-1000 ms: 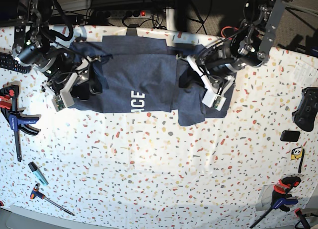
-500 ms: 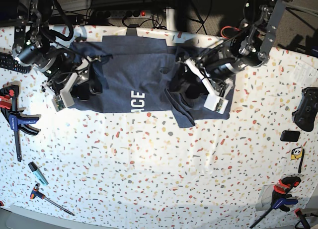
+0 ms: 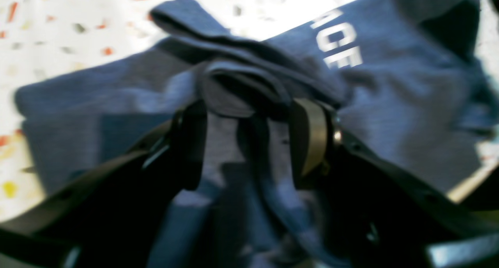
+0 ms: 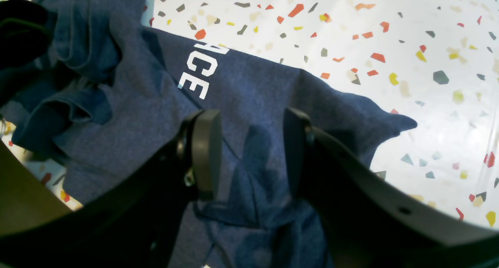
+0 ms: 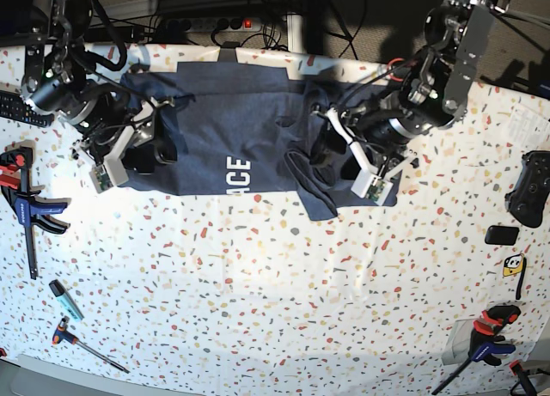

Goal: Fold the T-shirt properly
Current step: 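Fold the hem end over toward the right gripper with the left gripper, then press the folded hem layer flat with the left gripper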

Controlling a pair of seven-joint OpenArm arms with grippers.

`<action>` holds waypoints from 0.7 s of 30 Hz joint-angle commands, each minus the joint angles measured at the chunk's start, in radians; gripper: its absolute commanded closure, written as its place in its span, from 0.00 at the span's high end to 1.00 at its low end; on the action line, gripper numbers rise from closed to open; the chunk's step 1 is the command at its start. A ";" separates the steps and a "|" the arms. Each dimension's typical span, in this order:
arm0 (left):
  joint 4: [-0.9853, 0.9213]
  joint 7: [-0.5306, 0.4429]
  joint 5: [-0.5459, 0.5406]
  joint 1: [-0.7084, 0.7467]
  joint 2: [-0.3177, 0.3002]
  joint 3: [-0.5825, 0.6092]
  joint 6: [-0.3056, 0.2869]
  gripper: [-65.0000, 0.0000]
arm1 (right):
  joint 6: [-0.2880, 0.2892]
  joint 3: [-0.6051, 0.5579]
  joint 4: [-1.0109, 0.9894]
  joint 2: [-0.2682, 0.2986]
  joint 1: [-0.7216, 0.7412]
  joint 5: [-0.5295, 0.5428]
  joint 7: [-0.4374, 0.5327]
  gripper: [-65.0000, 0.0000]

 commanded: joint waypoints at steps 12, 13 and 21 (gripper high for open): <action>-0.028 -0.053 -0.073 0.057 0.059 -0.001 -0.068 0.50 | 0.007 0.007 0.019 0.011 0.018 0.008 0.035 0.40; -0.028 -0.053 -0.072 0.059 0.077 0.003 -0.071 0.50 | 0.007 0.007 0.019 0.012 0.019 0.008 0.035 0.40; -0.028 -0.076 -0.051 0.052 0.129 0.163 -0.071 0.50 | 0.007 0.007 0.019 0.013 0.021 0.008 0.030 0.40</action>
